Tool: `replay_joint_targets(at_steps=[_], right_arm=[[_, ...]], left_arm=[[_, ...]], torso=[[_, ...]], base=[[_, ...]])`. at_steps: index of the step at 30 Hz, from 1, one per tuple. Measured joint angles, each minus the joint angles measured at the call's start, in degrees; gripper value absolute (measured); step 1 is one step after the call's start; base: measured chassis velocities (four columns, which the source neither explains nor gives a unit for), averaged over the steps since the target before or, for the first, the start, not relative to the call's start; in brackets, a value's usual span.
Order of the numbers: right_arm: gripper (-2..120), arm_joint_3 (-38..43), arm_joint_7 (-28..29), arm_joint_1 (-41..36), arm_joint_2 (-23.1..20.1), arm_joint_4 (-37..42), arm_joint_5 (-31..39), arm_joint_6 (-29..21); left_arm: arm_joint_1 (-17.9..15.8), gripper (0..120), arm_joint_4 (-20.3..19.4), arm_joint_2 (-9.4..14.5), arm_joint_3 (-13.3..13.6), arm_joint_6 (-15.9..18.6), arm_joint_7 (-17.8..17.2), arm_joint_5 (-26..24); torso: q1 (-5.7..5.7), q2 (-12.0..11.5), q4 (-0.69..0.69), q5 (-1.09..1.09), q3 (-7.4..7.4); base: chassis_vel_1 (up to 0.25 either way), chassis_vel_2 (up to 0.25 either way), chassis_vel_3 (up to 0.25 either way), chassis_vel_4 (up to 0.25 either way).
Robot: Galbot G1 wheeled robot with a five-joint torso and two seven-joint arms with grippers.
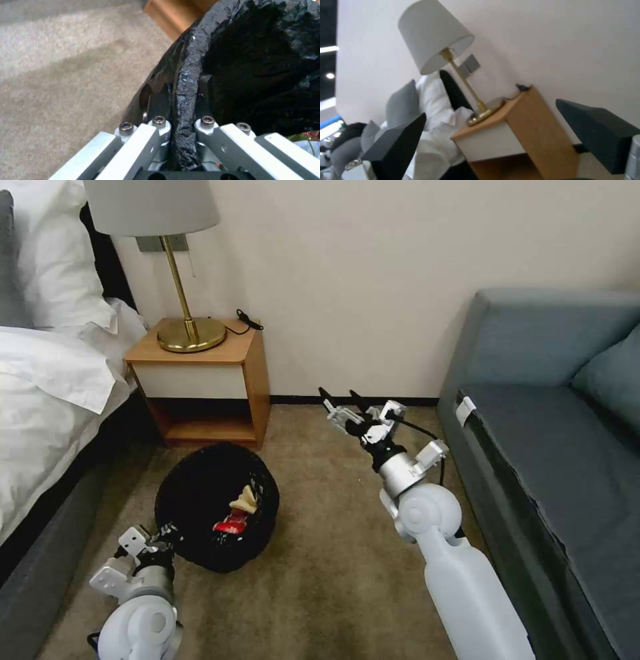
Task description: Pick up the trash bin, then pick up the garbage on the floor and place it into the trash bin.
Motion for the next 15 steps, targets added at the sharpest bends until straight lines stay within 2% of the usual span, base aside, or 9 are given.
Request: replay_joint_targets(at_steps=[5,7,9,12,13,15], right_arm=[[100,0.83,-0.35,-3.23,0.04,1.46,-2.47,-0.01],[100,1.3,-0.44,-5.09,0.34,2.5,-3.47,0.0],[100,1.64,-0.44,-5.9,0.54,2.97,-3.9,0.0],[100,3.09,-0.2,-7.98,1.41,4.51,-5.1,-0.27],[100,3.09,-0.2,-7.98,1.41,4.51,-5.1,-0.27],[100,4.08,0.28,-9.14,1.87,5.61,-5.51,-0.77]], left_arm=[[-3.15,3,3.42,0.35,0.44,0.85,-1.3,-3.22],[-4.03,12,3.87,0.81,1.14,1.21,-1.27,-3.84],[-4.23,15,3.93,1.1,1.45,1.32,-1.11,-3.9],[-5.02,30,3.92,2.4,1.97,1.91,-0.52,-4.35],[-5.02,30,3.92,2.4,1.97,1.91,-0.52,-4.35],[-5.59,40,3.88,3.91,2.1,2.07,0.87,-3.25]], torso=[[0.0,0.0,0.0,0.0,0.0],[0.0,0.0,-0.02,0.01,0.0],[0.0,0.0,-0.01,0.0,0.0],[0.0,0.0,0.0,0.01,0.0],[0.0,0.0,0.0,0.01,0.0],[0.0,0.0,0.0,0.0,0.0]], base=[[0.0,0.0,0.0,0.0],[0.0,0.0,0.0,0.0],[0.0,0.0,0.0,0.0],[0.0,0.0,0.0,0.0],[0.0,0.0,0.0,0.0],[0.0,0.0,0.0,0.0]])
